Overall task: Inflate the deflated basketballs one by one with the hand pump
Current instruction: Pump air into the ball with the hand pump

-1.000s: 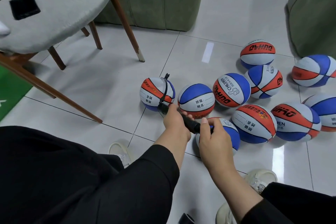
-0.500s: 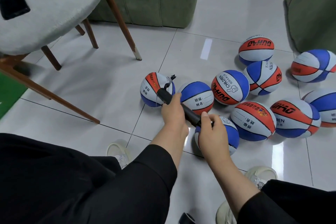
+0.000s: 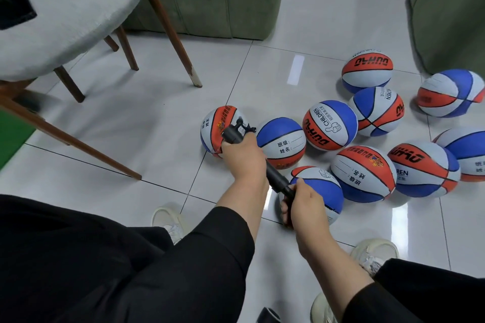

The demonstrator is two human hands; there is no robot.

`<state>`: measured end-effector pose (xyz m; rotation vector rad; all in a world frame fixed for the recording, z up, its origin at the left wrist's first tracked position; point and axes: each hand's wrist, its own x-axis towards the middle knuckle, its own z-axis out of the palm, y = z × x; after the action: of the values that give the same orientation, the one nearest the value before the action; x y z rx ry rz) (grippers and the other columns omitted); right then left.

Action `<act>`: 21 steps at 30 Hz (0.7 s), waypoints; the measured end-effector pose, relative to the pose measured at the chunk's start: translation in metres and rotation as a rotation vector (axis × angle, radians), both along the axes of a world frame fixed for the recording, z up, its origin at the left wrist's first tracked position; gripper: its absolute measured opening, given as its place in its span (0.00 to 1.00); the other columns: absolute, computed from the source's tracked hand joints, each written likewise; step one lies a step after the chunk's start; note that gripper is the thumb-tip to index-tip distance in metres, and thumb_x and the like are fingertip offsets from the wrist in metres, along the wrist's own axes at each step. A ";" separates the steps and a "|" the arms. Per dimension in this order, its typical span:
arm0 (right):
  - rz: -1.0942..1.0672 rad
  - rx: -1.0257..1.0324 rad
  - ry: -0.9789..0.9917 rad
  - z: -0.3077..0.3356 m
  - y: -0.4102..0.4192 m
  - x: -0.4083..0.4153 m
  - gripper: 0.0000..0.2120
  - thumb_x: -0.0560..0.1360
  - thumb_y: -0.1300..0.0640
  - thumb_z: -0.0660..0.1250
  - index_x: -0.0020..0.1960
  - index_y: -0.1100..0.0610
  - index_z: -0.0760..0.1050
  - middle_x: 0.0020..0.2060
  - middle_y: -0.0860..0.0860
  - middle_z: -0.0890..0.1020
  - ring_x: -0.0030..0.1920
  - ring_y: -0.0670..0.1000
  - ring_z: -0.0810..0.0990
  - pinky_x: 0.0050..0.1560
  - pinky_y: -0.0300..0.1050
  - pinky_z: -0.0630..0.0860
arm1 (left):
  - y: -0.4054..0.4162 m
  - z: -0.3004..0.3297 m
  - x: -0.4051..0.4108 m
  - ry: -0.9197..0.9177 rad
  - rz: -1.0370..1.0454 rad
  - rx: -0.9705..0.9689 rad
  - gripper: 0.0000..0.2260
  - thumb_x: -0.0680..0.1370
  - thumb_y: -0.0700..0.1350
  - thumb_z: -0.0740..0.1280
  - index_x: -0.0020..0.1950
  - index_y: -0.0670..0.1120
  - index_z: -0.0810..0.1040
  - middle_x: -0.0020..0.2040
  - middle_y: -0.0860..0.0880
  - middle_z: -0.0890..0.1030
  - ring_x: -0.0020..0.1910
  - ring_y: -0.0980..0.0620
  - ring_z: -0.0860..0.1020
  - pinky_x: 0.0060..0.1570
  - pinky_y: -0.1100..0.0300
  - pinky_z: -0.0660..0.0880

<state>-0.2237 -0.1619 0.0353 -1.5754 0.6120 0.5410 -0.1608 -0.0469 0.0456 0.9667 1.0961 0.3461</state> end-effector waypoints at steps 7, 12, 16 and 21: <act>-0.028 0.024 0.078 -0.010 -0.004 -0.001 0.20 0.85 0.48 0.51 0.46 0.60 0.73 0.27 0.56 0.75 0.23 0.50 0.68 0.23 0.36 0.65 | 0.012 0.000 0.006 0.004 -0.014 0.047 0.05 0.77 0.40 0.66 0.51 0.48 0.73 0.37 0.43 0.76 0.29 0.46 0.73 0.34 0.54 0.77; -0.079 0.069 0.148 -0.009 0.008 -0.002 0.24 0.85 0.45 0.51 0.47 0.61 0.76 0.25 0.54 0.74 0.22 0.50 0.68 0.26 0.40 0.66 | -0.014 -0.004 -0.001 0.055 -0.116 0.142 0.06 0.76 0.42 0.67 0.49 0.51 0.72 0.41 0.44 0.80 0.35 0.44 0.78 0.42 0.44 0.82; -0.086 0.083 0.143 -0.008 0.009 0.001 0.25 0.85 0.44 0.51 0.49 0.62 0.76 0.25 0.54 0.73 0.22 0.50 0.67 0.26 0.39 0.65 | -0.019 -0.001 -0.002 0.051 -0.109 0.174 0.06 0.78 0.45 0.68 0.50 0.53 0.72 0.43 0.45 0.81 0.38 0.44 0.79 0.44 0.45 0.82; -0.012 0.058 0.132 -0.012 0.005 0.001 0.28 0.85 0.41 0.50 0.45 0.61 0.77 0.27 0.56 0.74 0.21 0.51 0.66 0.26 0.39 0.64 | -0.004 0.001 0.002 0.036 -0.069 0.152 0.09 0.73 0.45 0.67 0.53 0.48 0.74 0.44 0.40 0.83 0.36 0.43 0.78 0.47 0.42 0.82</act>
<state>-0.2224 -0.1574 0.0234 -1.4892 0.6989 0.6518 -0.1586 -0.0504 0.0465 1.1465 1.0779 0.3604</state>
